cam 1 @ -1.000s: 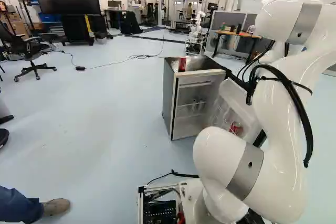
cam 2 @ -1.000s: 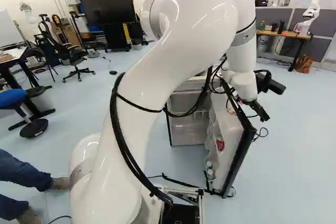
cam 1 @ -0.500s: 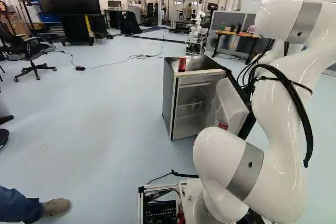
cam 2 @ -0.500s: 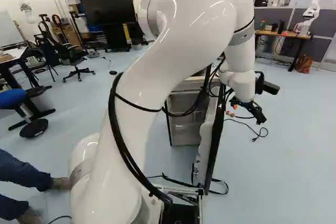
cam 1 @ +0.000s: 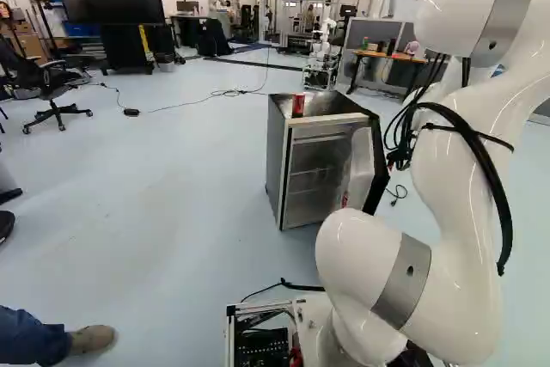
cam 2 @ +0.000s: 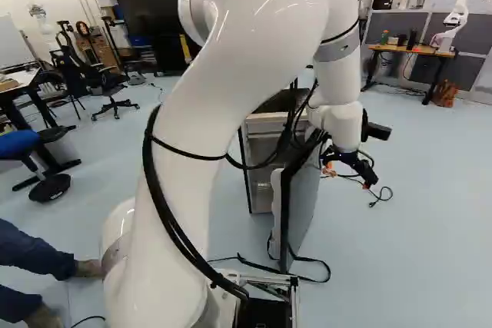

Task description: Grab a drink from the fridge

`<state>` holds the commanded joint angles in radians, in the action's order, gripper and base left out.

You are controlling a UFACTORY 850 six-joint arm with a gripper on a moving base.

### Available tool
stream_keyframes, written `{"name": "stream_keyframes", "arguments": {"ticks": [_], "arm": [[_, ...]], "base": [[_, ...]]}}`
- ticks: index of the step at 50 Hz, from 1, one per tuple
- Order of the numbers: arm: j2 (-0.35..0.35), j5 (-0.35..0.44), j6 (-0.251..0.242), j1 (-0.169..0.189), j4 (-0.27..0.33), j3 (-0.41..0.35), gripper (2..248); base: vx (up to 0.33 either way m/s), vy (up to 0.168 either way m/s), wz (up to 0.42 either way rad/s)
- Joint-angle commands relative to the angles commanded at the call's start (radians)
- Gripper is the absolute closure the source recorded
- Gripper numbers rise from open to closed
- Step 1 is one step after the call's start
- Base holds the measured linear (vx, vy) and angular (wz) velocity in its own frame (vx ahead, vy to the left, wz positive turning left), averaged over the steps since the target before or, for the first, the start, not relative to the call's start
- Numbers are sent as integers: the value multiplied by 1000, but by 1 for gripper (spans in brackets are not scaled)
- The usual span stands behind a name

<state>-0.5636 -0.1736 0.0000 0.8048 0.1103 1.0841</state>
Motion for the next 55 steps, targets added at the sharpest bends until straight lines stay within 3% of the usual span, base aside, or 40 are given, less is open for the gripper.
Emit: {"name": "stream_keyframes", "arguments": {"ticks": [22, 55], "arm": [[65, 30, 0, -41, 108, -96, 3], [157, 163, 0, -114, 193, -227, 3]], "base": [[0, 0, 0], [0, 0, 0]]}}
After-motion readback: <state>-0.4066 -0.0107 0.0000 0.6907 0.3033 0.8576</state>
